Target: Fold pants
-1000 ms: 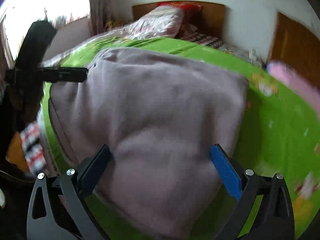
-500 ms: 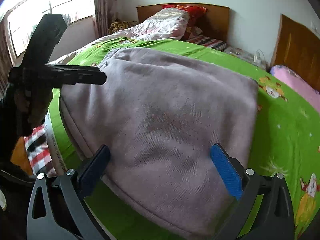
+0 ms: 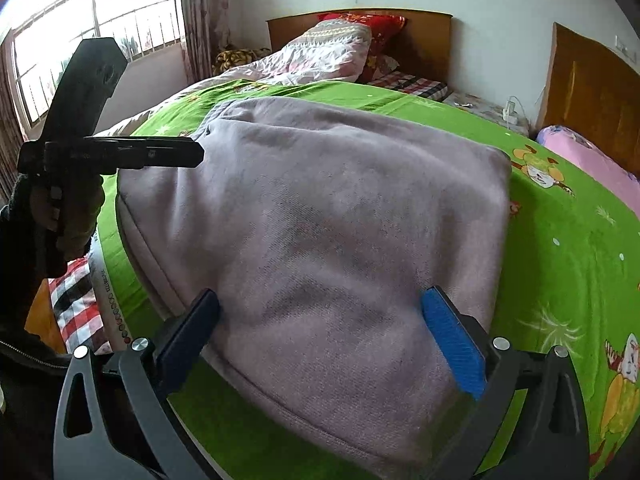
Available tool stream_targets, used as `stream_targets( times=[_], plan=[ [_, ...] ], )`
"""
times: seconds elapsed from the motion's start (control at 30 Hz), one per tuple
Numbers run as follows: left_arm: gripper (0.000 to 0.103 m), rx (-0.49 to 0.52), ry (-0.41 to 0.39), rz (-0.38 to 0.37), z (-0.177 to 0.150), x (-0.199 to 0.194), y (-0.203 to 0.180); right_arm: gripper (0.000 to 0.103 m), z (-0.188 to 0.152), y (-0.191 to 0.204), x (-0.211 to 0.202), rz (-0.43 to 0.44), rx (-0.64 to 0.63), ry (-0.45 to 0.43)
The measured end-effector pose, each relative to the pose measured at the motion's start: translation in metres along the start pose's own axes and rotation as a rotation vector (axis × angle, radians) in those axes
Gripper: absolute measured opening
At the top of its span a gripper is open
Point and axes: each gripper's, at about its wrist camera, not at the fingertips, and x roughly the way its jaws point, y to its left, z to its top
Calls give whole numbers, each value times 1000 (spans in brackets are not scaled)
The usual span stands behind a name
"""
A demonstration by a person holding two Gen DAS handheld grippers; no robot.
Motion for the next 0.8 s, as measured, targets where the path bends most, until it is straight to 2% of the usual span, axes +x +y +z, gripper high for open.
stream_targets(
  times=[0.23,0.3,0.33,0.4,0.47,0.5,0.53,0.6,0.63,0.67,0.73,0.8],
  plan=[
    [89,2,-31,23,-3,-1,-3,98,-2,-2,-6,4,16,1],
    [90,9,-36,65,-5,-5,-7,98,-3,-7,-13,-5,30,31],
    [90,15,-36,109,-7,-10,-9,98,-4,-8,-18,-12,33,53],
    [91,-5,-73,242,-17,-34,-8,98,-6,-8,-30,-52,24,111],
    [93,-36,-191,375,-27,-76,-7,98,-12,-5,-52,-189,-22,144],
    [102,-34,-259,429,-31,-98,-10,98,-12,-3,-64,-238,-31,119],
    [101,-29,-318,472,-34,-117,-14,98,-10,-1,-87,-282,-20,35],
    [101,-4,-460,603,-37,-165,-33,98,-5,2,-126,-286,48,-137],
    [101,16,-513,650,-36,-183,-44,98,-3,5,-152,-270,100,-262],
    [101,25,-545,674,-37,-194,-51,98,-1,9,-172,-253,130,-355],
    [101,26,-628,681,-39,-215,-69,98,3,19,-190,-260,144,-428],
    [102,2,-653,640,-42,-220,-77,98,4,30,-194,-302,128,-424]
  ],
)
